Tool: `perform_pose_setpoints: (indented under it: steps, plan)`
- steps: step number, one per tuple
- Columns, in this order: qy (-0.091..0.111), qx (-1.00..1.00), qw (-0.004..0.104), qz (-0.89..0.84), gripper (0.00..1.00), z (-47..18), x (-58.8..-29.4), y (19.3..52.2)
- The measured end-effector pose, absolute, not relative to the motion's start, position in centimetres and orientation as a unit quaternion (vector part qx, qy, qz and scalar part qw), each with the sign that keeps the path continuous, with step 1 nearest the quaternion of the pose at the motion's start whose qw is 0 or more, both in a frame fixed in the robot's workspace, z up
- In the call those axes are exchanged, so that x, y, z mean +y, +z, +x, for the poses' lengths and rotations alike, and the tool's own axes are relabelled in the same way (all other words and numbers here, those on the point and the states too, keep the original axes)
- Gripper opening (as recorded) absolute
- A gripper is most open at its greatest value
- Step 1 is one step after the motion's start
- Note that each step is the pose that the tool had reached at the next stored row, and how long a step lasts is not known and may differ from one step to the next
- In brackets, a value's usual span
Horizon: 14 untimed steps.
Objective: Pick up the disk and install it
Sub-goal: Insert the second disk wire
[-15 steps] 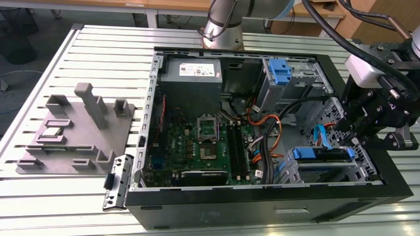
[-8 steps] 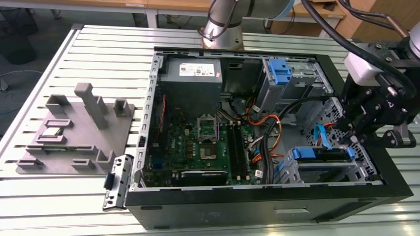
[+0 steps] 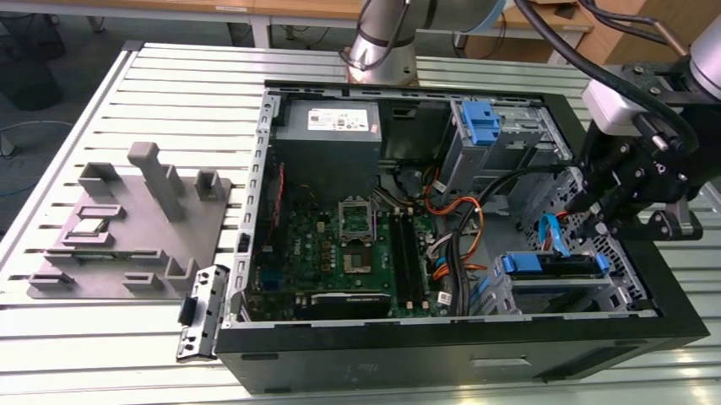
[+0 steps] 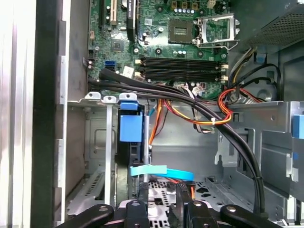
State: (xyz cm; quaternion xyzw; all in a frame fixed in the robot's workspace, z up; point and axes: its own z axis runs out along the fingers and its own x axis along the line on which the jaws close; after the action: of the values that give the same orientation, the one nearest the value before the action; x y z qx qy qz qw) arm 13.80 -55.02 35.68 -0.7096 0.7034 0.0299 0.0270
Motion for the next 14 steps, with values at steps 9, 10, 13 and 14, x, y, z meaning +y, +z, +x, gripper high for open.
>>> perform_pose_setpoints:
  steps: [9,10,13,14]
  plan:
    - [0.030,0.703,0.027,-0.710,0.37,14.4,-54.1,35.4]
    - [0.030,0.703,0.027,-0.710,0.37,14.5,-54.1,35.3]
    - [0.030,0.703,0.027,-0.710,0.37,15.0,-53.9,35.3]
    - [0.030,0.703,0.027,-0.710,0.37,15.1,-53.9,35.3]
